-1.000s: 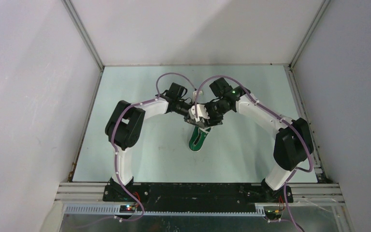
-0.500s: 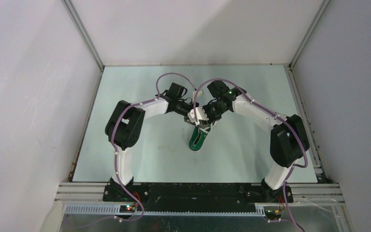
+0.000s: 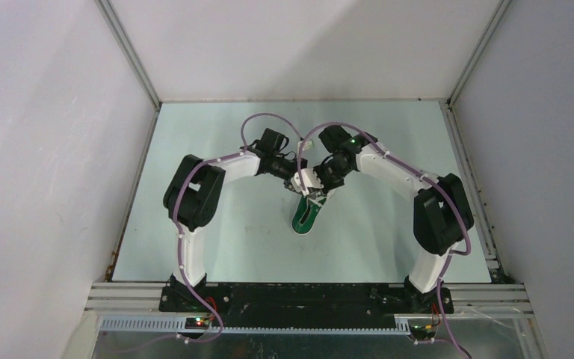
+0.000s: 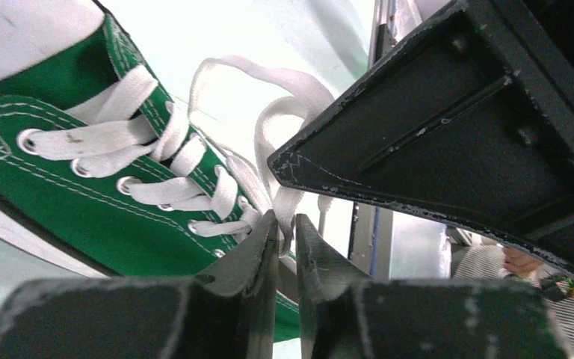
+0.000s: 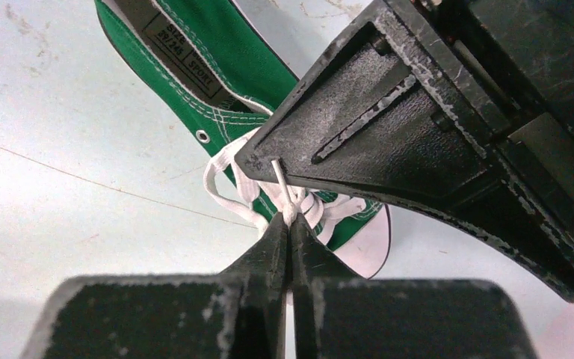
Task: Tie the shoes
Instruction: Wrap the shoelace around the shoelace.
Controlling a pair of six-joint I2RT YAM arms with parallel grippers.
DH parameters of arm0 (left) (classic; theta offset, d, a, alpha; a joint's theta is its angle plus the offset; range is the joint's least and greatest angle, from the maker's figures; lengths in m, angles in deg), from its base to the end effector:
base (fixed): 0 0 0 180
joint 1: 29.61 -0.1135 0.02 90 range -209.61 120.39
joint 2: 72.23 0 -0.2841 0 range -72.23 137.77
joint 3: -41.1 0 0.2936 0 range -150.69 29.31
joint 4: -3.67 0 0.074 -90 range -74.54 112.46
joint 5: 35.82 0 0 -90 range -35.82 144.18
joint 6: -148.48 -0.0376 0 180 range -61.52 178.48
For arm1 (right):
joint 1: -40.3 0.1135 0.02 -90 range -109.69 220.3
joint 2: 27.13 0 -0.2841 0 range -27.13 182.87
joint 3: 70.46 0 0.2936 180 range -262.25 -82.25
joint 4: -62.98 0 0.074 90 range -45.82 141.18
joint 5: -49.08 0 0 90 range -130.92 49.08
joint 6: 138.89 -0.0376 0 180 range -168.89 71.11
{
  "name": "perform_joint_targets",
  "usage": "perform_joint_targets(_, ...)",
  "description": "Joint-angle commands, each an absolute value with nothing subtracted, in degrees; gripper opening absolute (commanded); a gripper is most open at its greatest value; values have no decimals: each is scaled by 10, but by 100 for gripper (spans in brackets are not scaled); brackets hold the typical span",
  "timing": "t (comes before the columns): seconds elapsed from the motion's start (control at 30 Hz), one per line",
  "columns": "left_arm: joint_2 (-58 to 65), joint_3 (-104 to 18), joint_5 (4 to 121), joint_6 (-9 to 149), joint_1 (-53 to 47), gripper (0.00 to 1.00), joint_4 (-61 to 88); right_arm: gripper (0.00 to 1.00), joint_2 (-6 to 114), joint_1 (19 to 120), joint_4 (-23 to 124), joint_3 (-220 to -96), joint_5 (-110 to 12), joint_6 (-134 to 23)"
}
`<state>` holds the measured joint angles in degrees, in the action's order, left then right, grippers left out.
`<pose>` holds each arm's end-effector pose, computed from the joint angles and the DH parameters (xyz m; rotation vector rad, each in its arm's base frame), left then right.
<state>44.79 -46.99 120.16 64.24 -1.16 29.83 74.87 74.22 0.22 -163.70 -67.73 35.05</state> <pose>0.3856 -0.2480 0.1513 0.9454 2.2402 -1.6985 0.3252 0.2391 0.2447 -2.3054 1.2700 0.3872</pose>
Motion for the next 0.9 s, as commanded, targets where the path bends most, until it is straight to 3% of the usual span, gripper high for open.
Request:
perform_joint_targets(0.0, 402, -444, 1172, 609, -16, 25, 268, 0, 767, 735, -31, -1685, -678, 320)
perform_joint_targets(0.33, 354, -360, 1132, 691, -11, 33, 68, 0, 805, 714, -65, -1760, -695, 239)
perform_joint_targets(0.87, 343, -338, 1071, 688, 23, 39, 15, 0, 823, 702, -94, -1788, -707, 185)
